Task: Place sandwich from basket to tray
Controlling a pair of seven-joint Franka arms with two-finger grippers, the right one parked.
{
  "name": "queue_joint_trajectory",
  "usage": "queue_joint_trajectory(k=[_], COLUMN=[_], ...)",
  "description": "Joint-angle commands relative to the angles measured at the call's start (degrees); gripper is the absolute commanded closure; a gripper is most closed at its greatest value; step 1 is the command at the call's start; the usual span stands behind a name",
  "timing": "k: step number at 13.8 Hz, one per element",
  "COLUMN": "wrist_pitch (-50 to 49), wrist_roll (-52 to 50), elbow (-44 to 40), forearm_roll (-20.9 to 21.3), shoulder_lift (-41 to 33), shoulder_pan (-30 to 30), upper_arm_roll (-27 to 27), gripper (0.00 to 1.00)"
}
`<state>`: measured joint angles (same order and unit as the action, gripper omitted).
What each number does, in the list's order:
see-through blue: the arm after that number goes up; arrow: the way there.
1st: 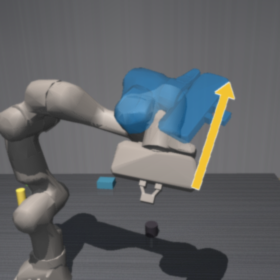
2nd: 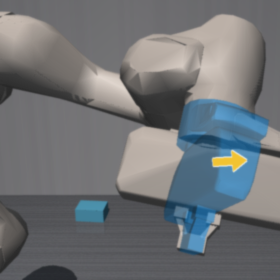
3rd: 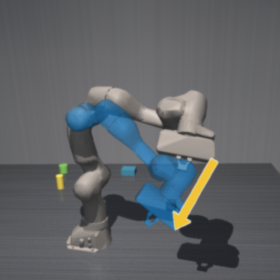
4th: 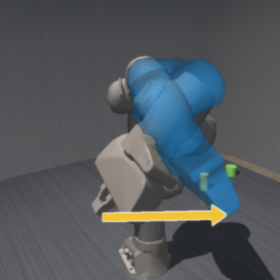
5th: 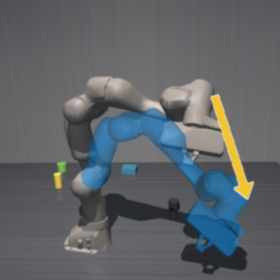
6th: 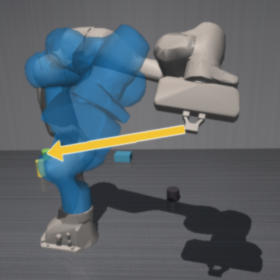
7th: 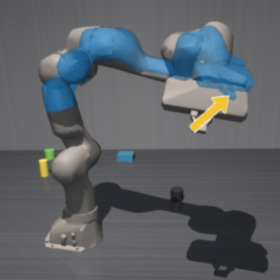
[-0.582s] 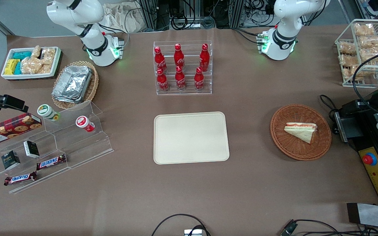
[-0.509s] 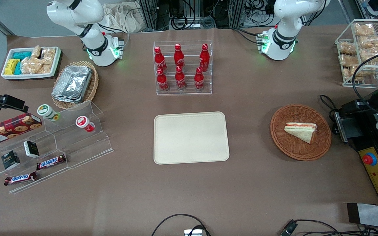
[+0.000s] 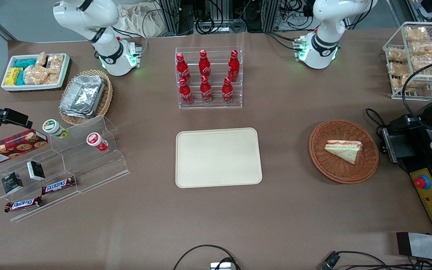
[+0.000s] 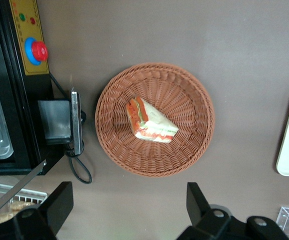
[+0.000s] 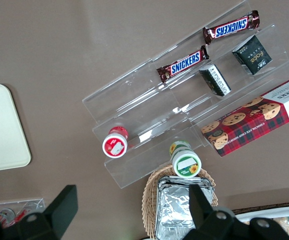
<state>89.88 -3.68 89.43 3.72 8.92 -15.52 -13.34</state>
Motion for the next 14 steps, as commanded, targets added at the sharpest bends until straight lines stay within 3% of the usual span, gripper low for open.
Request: queue_joint_trajectory(k=[1,6,10,14], wrist_pitch=[-0.6,12.3,20.5,31.6], wrist_roll=[-4.7,-18.7,-22.3,-25.3], elbow=[0.0,11.2,17.9,24.9], forearm_roll=[0.9,0.6,-3.6,-4.1], shoulder_lift=[1.9,0.2,0.8,2.7], shoulder_pan=[-0.2,-0.4,-0.5,-0.5], upper_arm_roll=[-0.1,0.1,1.4,1.6], gripper=[0.0,0.0,0.0,0.0])
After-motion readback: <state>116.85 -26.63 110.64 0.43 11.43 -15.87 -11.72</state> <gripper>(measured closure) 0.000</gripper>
